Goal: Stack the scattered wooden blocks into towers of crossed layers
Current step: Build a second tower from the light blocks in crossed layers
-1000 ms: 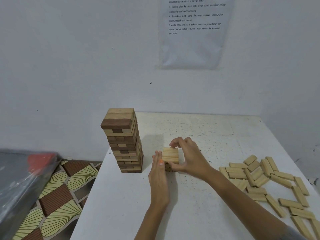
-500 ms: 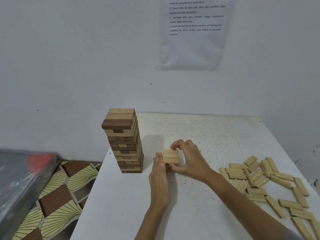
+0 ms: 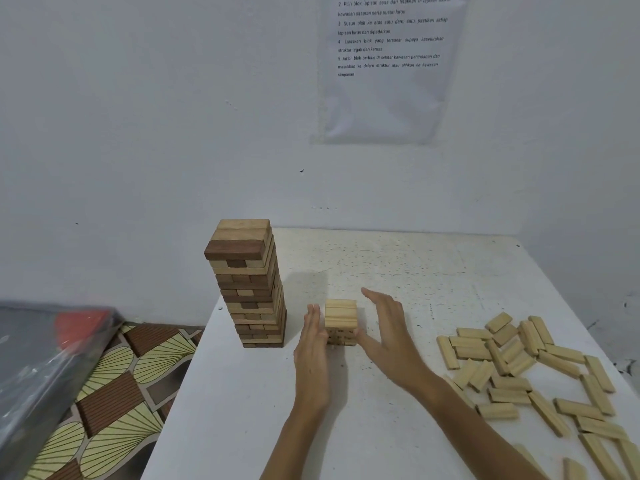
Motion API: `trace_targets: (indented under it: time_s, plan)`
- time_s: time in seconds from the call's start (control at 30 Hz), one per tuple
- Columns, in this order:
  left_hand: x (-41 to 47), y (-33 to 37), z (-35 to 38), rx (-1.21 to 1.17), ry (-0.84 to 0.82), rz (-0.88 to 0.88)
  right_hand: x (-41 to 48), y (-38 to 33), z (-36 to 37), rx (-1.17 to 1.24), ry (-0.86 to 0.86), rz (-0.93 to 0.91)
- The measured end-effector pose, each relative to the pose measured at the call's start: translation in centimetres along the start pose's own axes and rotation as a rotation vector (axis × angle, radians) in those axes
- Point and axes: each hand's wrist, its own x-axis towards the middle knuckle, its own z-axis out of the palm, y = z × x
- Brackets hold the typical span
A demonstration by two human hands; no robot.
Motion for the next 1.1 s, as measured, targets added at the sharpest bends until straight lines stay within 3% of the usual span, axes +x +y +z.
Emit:
trace_targets:
  time_s: [0.1,0.23,0.43,0.8,1.1]
  plan:
    - [0.4,-0.3,-0.2,0.021,-0.045,-0.013,-0.8,0.3,1.1,-0.013,-0.094,0.106]
    - [0.9,-0.6,-0.2,0.073,-0.088,-0.020,-1.0,0.4,2.1,-0.153,-0.177,0.108]
    - [1.1,-0.6,-0.4,0.217,-0.094,0.050,-0.8,-0.1,2.6,-0.221,-0.169,0.100]
    - [1.0,-0.9,-0.3,0.234,-0.079,0.077,-0.8,-0.3,2.6,-0.296,-0.167,0.093]
    - [0.0,2.1,0.2,0.289,-0.050,0.181,-1.3,-0.9,1.2,-0.108,-0.073,0.075]
